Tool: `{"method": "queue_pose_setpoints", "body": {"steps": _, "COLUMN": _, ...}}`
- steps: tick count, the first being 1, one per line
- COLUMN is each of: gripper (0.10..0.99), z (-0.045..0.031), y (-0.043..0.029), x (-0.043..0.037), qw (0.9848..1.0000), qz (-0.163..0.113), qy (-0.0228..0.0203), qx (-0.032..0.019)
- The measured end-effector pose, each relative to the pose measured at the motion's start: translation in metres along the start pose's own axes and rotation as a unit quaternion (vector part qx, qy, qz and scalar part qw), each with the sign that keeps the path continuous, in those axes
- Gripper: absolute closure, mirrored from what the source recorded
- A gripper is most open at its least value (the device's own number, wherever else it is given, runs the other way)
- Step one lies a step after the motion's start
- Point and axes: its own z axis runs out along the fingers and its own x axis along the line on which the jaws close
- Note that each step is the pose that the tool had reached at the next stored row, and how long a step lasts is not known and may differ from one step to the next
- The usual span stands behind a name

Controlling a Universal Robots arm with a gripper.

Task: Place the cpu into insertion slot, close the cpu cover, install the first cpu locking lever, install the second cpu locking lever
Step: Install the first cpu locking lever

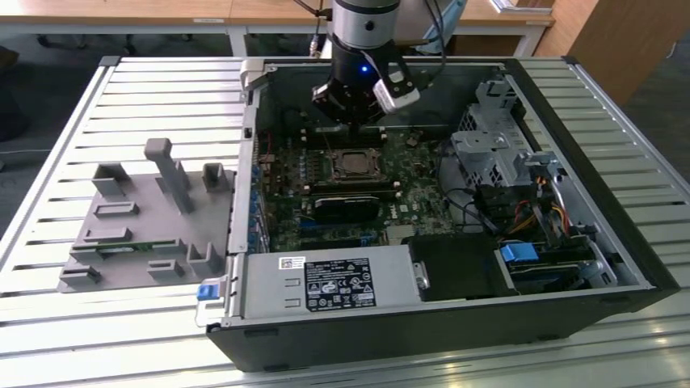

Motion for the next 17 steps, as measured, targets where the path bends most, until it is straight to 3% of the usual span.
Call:
{"method": "queue_pose_setpoints", "body": {"steps": 9, "gripper": 0.98, "z": 0.0, "y": 0.0, "x": 0.0, "qw": 0.9992, "qz": -0.039, "qy": 0.0009, "qx": -0.0001}}
{"method": "queue_pose_setpoints", "body": {"steps": 17, "gripper": 0.98, "z": 0.0, "y": 0.0, "x": 0.0, "qw": 0.9973, "qz": -0.073, "qy": 0.0015, "qx": -0.0002}}
